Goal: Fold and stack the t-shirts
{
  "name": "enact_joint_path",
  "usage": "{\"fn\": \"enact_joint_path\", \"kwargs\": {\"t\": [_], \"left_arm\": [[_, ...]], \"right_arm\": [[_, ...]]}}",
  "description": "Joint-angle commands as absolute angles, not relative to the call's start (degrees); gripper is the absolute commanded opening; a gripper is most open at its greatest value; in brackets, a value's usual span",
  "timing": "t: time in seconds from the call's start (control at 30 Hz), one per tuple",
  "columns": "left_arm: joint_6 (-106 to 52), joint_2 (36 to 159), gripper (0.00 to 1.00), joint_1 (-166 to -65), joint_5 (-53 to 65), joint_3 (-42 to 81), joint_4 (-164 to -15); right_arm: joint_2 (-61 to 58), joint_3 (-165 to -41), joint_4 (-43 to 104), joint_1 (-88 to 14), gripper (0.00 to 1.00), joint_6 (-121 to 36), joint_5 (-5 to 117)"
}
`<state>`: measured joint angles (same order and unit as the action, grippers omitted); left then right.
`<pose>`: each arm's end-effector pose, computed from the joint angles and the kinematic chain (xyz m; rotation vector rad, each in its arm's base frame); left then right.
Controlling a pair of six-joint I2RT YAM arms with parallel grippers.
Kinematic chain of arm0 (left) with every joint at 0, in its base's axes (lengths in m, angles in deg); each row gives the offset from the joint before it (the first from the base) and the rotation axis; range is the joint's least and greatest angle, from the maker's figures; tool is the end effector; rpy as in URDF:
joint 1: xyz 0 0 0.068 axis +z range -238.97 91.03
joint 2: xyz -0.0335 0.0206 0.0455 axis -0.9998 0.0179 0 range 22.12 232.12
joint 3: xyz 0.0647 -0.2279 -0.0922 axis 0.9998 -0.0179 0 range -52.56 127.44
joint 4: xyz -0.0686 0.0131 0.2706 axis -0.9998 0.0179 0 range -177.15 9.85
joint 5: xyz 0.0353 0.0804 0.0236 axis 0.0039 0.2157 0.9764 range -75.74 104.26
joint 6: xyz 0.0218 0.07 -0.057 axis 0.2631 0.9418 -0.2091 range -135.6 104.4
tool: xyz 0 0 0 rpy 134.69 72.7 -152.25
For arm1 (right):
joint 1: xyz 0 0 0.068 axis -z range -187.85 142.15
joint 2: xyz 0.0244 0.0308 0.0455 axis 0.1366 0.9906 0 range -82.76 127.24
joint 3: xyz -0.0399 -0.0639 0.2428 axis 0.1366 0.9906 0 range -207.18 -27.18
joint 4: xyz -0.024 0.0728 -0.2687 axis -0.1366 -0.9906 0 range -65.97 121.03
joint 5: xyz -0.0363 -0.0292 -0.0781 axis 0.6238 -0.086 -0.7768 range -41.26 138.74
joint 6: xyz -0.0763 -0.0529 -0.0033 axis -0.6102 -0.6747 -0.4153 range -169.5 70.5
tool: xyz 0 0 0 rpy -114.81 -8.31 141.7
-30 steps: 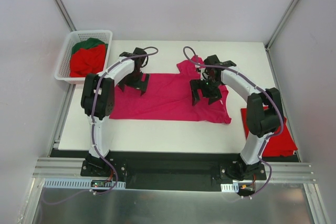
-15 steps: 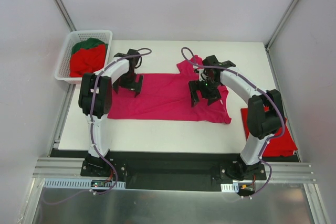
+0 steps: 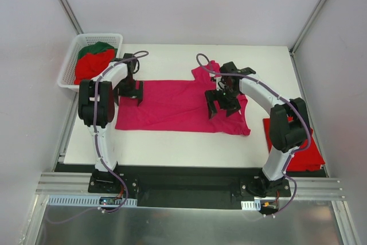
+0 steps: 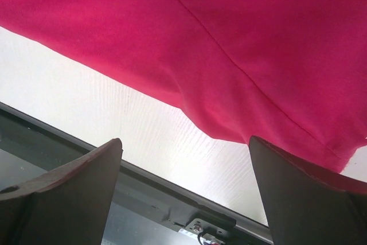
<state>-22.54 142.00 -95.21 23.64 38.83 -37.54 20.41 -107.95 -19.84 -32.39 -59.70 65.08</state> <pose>0.4339 -0.0336 0.0994 -0.0428 2.9097 0.2023 0.3424 0.1823 0.1589 -0.9092 2.7049 0.4586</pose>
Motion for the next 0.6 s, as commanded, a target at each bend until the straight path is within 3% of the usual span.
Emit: {"fn": "enact_joint_path", "kwargs": {"t": [0.0,0.3,0.57], "left_arm": [[-24.39,136.82,0.99,-94.78,19.71,40.51,-36.61],[-26.85,126.98,0.99,-94.95,9.79,37.71,-38.27],[-23.34,120.48,0.99,-94.86,12.32,32.87,-39.16]], "right_arm": [[20.07,-106.29,-20.04,-32.90,0.96,-60.49,64.39],[29.90,-113.30,-16.34,-32.46,0.96,-60.22,58.15],[37.91,-121.31,-22.49,-31.94,0.96,-60.14,52.79]]}}
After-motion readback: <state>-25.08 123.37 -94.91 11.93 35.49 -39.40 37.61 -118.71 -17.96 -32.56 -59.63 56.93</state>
